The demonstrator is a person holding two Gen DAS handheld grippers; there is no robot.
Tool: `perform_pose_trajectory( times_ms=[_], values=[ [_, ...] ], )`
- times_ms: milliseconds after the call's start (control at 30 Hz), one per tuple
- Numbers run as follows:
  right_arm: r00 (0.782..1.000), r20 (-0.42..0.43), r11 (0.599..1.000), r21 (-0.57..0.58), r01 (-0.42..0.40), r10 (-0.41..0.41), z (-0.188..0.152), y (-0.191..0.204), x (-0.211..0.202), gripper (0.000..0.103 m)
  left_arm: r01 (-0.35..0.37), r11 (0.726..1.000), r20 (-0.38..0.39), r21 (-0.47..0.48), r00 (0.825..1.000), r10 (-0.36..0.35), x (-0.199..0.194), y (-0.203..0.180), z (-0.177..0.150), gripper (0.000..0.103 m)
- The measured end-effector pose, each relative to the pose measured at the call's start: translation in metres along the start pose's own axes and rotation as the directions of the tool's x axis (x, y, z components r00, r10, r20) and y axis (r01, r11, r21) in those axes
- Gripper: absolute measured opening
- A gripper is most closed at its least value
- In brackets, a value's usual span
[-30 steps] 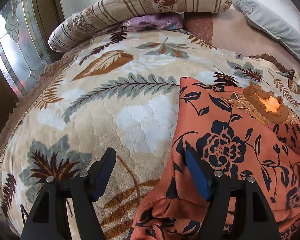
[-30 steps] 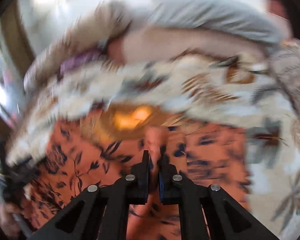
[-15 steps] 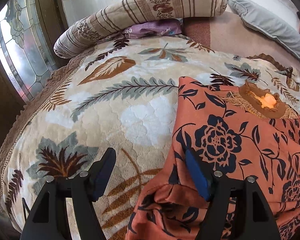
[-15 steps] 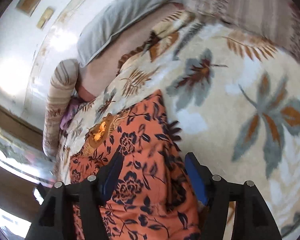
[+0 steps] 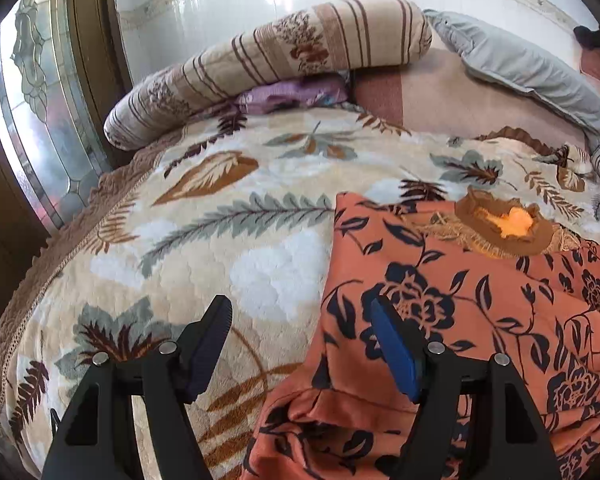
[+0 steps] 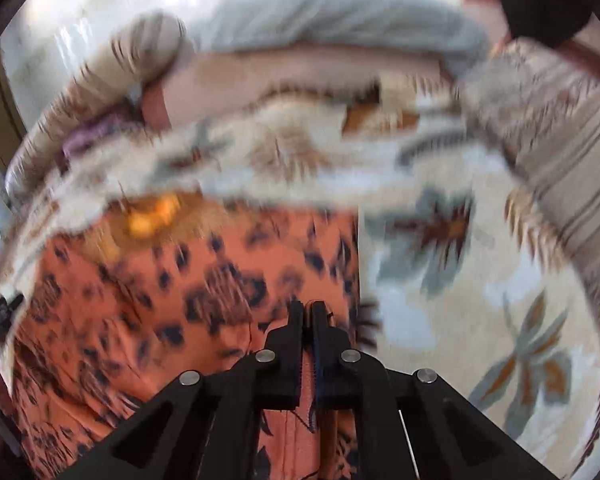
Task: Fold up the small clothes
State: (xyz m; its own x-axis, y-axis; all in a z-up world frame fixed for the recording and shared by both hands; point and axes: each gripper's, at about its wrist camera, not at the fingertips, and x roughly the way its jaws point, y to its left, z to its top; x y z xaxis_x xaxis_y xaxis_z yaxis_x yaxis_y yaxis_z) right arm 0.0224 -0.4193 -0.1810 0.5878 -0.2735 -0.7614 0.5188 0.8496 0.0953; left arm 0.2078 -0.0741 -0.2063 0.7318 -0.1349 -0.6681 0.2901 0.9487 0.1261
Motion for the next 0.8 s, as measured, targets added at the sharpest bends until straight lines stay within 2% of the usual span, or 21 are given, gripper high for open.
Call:
perform_pose_trajectory(
  times_ms=[67, 133, 233, 267, 333, 400, 433, 467, 533, 600, 700, 800],
  values=[
    [0.997, 0.073, 1.0, 0.021, -0.001, -0.001, 0.014, -0.004, -0.007, 0.004, -0.004, 1.0, 0.019, -0.001, 1.0, 0.004, -0.002, -0.001, 0.001, 0.073],
    [0.994, 0.109, 0.999, 0.038, 0.006, -0.011, 0.027, -0.003, 0.001, 0.004, -0.008, 1.0, 0.027, -0.006, 1.0, 0.008, -0.002, -0.002, 0.002, 0.073],
    [0.995, 0.08, 0.995, 0.084, 0.055, -0.062, 0.033, -0.016, 0.036, 0.004, -0.017, 1.0, 0.022, -0.006, 1.0, 0.017, 0.001, -0.003, 0.001, 0.073],
    [0.997, 0.041, 0.992, 0.106, 0.062, -0.067, 0.031, -0.023, 0.053, 0.004, -0.018, 1.0, 0.016, -0.005, 1.0, 0.018, 0.004, -0.003, 0.001, 0.073],
    [0.995, -0.096, 0.982, 0.181, 0.053, -0.036, 0.024, -0.039, 0.087, 0.005, -0.022, 1.0, 0.006, -0.006, 1.0, 0.022, 0.007, -0.004, 0.0, 0.073],
    [0.974, -0.227, 0.96, 0.275, 0.06, 0.004, 0.017, -0.055, 0.106, 0.006, -0.019, 1.0, 0.0, -0.008, 1.0, 0.019, 0.009, -0.005, 0.0, 0.073],
    [0.973, -0.23, 0.951, 0.306, 0.041, 0.032, 0.018, -0.06, 0.103, 0.006, -0.02, 1.0, 0.002, -0.009, 1.0, 0.02, 0.009, -0.006, 0.001, 0.073],
    [0.98, -0.193, 0.948, 0.317, 0.018, 0.046, 0.021, -0.061, 0.092, 0.006, -0.022, 1.0, 0.005, -0.01, 1.0, 0.022, 0.008, -0.006, 0.001, 0.073],
    [0.997, -0.056, 0.954, 0.297, -0.029, 0.048, 0.031, -0.058, 0.059, 0.007, -0.022, 1.0, 0.011, -0.01, 1.0, 0.023, 0.007, -0.006, 0.001, 0.073],
    [0.995, 0.021, 0.955, 0.281, -0.097, 0.095, 0.033, -0.051, 0.035, 0.008, -0.022, 1.0, 0.013, -0.01, 1.0, 0.022, 0.006, -0.006, 0.001, 0.073],
    [0.979, 0.023, 0.943, 0.265, -0.2, 0.201, 0.029, -0.034, 0.026, 0.008, -0.016, 1.0, 0.015, -0.009, 1.0, 0.017, 0.004, -0.007, 0.0, 0.073],
    [0.967, -0.063, 0.948, 0.224, -0.227, 0.247, 0.013, -0.005, 0.033, 0.008, -0.017, 1.0, 0.019, 0.002, 1.0, 0.017, 0.002, -0.009, -0.001, 0.073]
  ],
)
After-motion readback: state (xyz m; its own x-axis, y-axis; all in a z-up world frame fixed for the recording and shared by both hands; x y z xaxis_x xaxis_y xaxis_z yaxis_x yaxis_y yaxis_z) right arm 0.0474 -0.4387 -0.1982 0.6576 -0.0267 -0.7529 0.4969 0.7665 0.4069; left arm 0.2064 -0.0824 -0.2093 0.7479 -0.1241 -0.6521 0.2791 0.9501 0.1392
